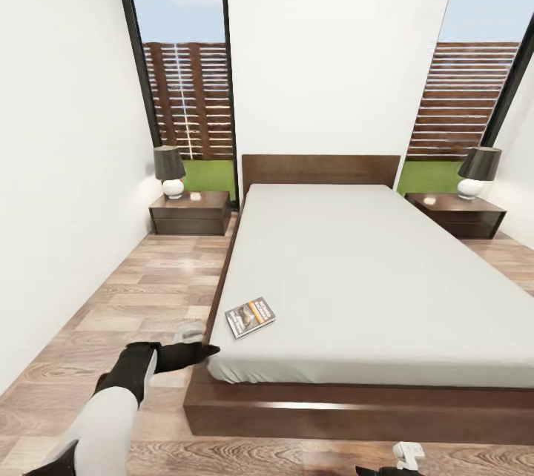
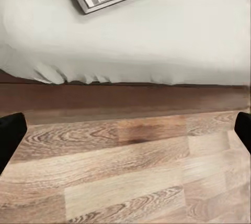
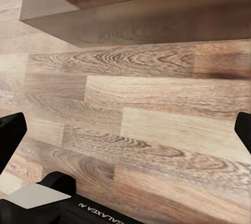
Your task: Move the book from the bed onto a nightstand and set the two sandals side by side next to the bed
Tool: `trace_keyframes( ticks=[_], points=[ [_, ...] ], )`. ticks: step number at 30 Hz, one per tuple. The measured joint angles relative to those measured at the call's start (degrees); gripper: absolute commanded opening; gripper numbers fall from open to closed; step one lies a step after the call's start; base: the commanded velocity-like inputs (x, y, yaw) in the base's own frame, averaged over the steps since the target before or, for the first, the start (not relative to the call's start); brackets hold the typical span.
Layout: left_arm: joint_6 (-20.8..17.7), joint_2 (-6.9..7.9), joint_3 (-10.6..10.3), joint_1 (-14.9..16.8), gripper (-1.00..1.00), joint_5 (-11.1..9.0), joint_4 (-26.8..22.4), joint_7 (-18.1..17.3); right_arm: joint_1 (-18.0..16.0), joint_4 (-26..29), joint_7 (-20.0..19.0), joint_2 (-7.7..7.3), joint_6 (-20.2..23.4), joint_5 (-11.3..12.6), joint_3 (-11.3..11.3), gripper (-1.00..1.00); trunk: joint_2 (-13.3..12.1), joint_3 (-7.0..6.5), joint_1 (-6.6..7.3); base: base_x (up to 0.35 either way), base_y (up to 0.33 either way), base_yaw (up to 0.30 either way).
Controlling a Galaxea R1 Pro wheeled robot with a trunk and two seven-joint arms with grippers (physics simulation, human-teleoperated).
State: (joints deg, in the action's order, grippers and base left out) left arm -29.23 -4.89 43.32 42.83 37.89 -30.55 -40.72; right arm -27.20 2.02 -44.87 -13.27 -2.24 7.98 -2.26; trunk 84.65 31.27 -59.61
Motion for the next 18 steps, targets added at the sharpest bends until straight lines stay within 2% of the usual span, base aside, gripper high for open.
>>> trace_keyframes(
  ticks=[1,3,6,8,10,18],
  points=[
    [-3.01,-0.74,-0.02,1.87,1.00,-0.08,-1.60,-0.01,0.00,0.00,0.00,0.01,0.00,0.00,0.00,1.00,0.00,0.00,0.00,0.000,0.000,0.000],
    [-6.58,-1.32,-0.02,4.28,1.00,-0.28,-3.01,-0.02,0.00,0.00,0.00,-0.03,0.00,0.00,-0.01,1.00,0.00,0.00,0.00,0.000,0.000,0.000],
    [-9.91,-1.66,0.11,6.71,1.00,-1.57,-3.87,0.16,0.00,0.00,0.00,-0.04,0.00,0.00,-0.01,1.00,0.00,0.01,0.00,0.000,0.000,0.000],
    [-10.88,-1.97,0.28,7.52,1.00,-2.96,-3.45,0.63,0.00,0.00,0.01,-0.02,0.00,-0.01,0.03,1.00,0.00,0.01,0.00,0.000,0.000,0.000],
    [-11.07,-2.02,0.30,7.73,1.00,-3.34,-2.99,0.62,0.00,0.00,0.01,0.00,0.00,-0.01,0.05,1.00,0.00,0.01,0.00,0.000,0.000,0.000],
    [-10.60,-1.81,0.34,7.97,1.00,-3.80,-2.34,0.24,0.00,0.00,0.01,0.02,-0.05,-0.01,0.06,1.00,0.00,0.01,0.01,0.045,0.000,0.000]
  ],
)
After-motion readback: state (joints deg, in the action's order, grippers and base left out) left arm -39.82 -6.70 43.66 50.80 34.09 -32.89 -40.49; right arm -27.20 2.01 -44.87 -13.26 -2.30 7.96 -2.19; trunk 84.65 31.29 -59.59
